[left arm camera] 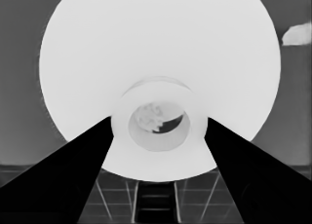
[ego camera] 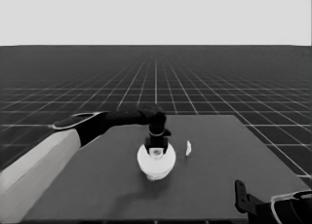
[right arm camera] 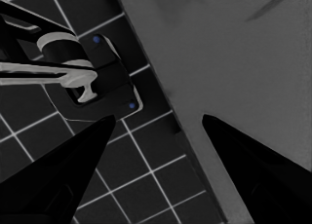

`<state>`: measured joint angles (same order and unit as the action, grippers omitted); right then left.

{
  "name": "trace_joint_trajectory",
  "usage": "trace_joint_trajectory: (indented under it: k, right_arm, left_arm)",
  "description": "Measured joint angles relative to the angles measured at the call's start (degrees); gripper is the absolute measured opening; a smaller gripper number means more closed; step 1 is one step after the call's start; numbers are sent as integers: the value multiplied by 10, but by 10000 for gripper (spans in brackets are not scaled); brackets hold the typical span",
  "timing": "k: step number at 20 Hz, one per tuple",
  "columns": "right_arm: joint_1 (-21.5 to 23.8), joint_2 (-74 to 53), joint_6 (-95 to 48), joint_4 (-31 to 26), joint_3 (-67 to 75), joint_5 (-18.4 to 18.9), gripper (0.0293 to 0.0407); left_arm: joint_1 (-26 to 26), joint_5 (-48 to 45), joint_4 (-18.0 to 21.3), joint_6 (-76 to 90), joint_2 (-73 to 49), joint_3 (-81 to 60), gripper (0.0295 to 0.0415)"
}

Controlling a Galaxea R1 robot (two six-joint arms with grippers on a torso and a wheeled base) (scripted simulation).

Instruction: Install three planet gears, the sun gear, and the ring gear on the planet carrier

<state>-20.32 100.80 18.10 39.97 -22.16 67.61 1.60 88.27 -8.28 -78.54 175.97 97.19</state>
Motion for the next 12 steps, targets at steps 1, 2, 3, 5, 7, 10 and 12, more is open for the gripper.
trace_joint_trajectory:
  k: [1, 2, 3, 5, 7, 10, 12]
  right_arm:
    - [0, 0, 0, 0, 0, 0, 385]
    - [0, 0, 0, 0, 0, 0, 385]
    - [0, 0, 0, 0, 0, 0, 385]
    - [0, 0, 0, 0, 0, 0, 385]
    - [0, 0, 0, 0, 0, 0, 385]
    - [0, 0, 0, 0, 0, 0, 385]
    - [0, 0, 0, 0, 0, 0, 385]
  left_arm:
    - [-21, -6, -22, 7, 3, 11, 348]
    - [-36, -9, -35, 12, 6, 19, 348]
    - [-45, -12, -43, 15, 7, 25, 348]
    - [-52, -15, -50, 18, 9, 30, 348]
    - [-54, -15, -52, 19, 9, 32, 348]
    - [-55, -16, -53, 20, 9, 33, 348]
    - [-55, -16, -53, 25, 10, 33, 348]
